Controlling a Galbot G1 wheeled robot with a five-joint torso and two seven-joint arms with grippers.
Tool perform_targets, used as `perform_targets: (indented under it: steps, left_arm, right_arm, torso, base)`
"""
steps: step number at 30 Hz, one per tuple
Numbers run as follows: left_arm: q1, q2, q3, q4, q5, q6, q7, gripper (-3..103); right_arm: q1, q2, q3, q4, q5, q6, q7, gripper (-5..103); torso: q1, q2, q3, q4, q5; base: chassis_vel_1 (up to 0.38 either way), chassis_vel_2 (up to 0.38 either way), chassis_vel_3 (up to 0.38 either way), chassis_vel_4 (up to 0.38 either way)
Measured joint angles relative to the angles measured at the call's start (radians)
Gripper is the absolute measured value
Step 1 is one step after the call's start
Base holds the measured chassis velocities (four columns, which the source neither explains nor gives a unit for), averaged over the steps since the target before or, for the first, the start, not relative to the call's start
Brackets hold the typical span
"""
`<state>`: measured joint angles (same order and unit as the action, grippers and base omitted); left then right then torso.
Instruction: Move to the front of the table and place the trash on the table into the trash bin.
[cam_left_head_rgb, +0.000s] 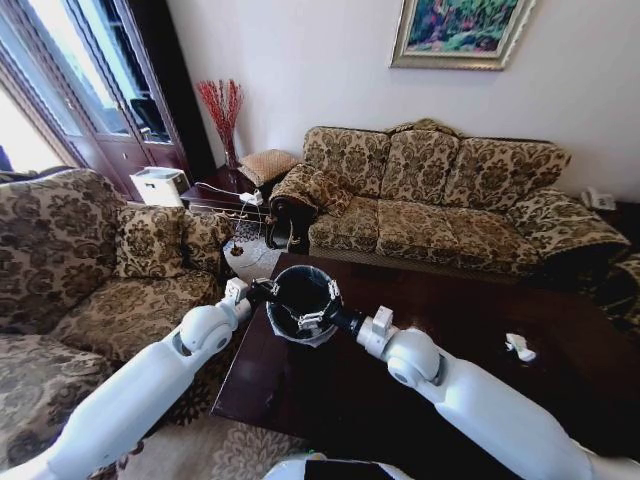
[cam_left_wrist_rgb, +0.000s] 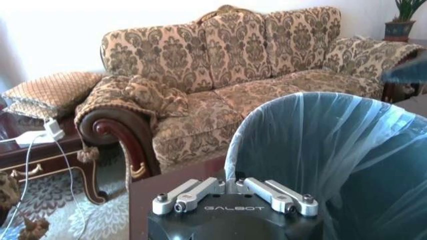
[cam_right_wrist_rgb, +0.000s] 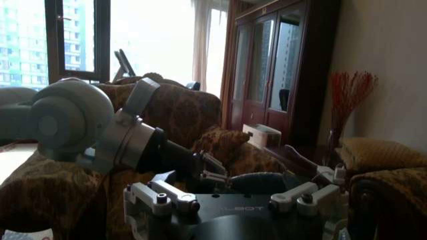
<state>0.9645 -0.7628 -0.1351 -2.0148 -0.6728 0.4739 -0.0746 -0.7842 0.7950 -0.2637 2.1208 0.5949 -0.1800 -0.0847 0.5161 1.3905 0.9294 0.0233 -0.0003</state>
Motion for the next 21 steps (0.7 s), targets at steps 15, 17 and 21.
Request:
perform_targets:
  steps: [15,17,21]
  left_arm:
    - [0.015,-0.009,-0.010,-0.003,0.011,0.015,-0.001,2]
    - [0.016,-0.010,-0.010,-0.003,0.016,0.016,-0.001,2]
    - [0.021,-0.013,-0.010,-0.005,0.026,0.025,0.002,2]
  right_arm:
    - [-0.004,-0.013,-0.019,0.005,0.024,0.016,-0.006,100]
    - [-0.004,-0.015,-0.020,0.006,0.026,0.016,-0.004,100]
    - [-0.004,-0.016,-0.021,0.012,0.034,0.017,0.006,100]
  torso:
    - [0.000,0.000,0.000,-0.0002,0.0003]
    - [0.000,0.000,0.000,-0.0001,0.0003]
    - [0.000,0.000,0.000,0.0000,0.0001]
  base:
    - [0.000,0.000,0.000,0.000]
    - [0.000,0.000,0.000,0.000]
    - [0.000,0.000,0.000,0.000]
